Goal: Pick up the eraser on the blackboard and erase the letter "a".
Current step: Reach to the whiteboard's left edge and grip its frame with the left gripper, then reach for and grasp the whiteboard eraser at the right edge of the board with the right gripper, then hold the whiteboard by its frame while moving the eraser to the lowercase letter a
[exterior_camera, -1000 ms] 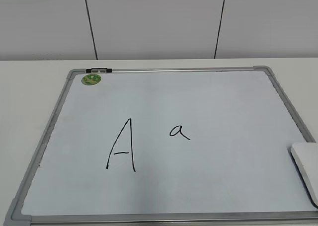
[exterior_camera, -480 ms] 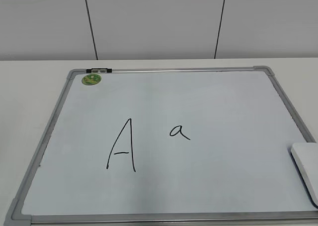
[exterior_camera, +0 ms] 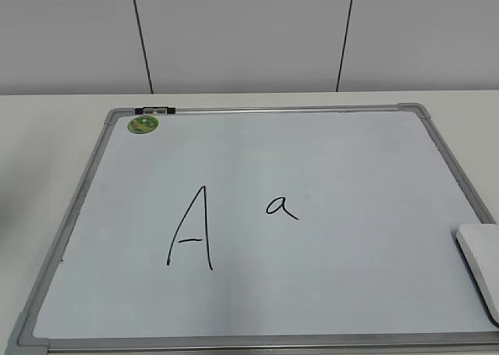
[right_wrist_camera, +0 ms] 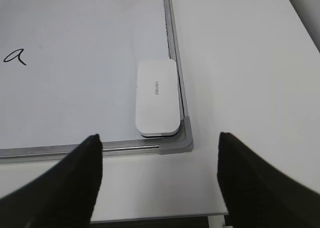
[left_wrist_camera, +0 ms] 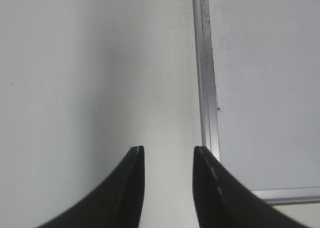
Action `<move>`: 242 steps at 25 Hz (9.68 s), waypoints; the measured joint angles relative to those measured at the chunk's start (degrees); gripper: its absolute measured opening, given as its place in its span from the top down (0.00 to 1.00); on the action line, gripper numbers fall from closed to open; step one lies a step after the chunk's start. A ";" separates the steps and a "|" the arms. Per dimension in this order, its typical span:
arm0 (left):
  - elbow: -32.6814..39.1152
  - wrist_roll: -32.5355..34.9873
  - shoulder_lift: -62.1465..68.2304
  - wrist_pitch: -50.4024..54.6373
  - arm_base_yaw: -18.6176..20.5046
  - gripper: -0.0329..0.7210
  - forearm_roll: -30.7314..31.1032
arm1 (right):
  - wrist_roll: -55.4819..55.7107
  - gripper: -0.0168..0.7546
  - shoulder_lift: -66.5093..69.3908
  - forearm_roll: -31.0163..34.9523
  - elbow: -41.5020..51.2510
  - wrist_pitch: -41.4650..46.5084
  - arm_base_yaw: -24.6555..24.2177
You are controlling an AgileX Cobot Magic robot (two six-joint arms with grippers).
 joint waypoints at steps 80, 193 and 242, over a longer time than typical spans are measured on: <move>-34.21 -2.44 57.85 1.97 -3.38 0.92 -5.23 | 0.00 0.29 14.19 -0.73 -4.68 -5.91 0.00; -34.24 -2.49 57.85 1.97 -3.38 0.90 -5.77 | 2.12 0.29 111.83 2.08 -50.63 2.66 13.55; -34.34 -2.49 57.85 1.97 -3.38 0.88 -5.89 | 2.01 0.29 130.13 5.67 -72.55 4.19 33.67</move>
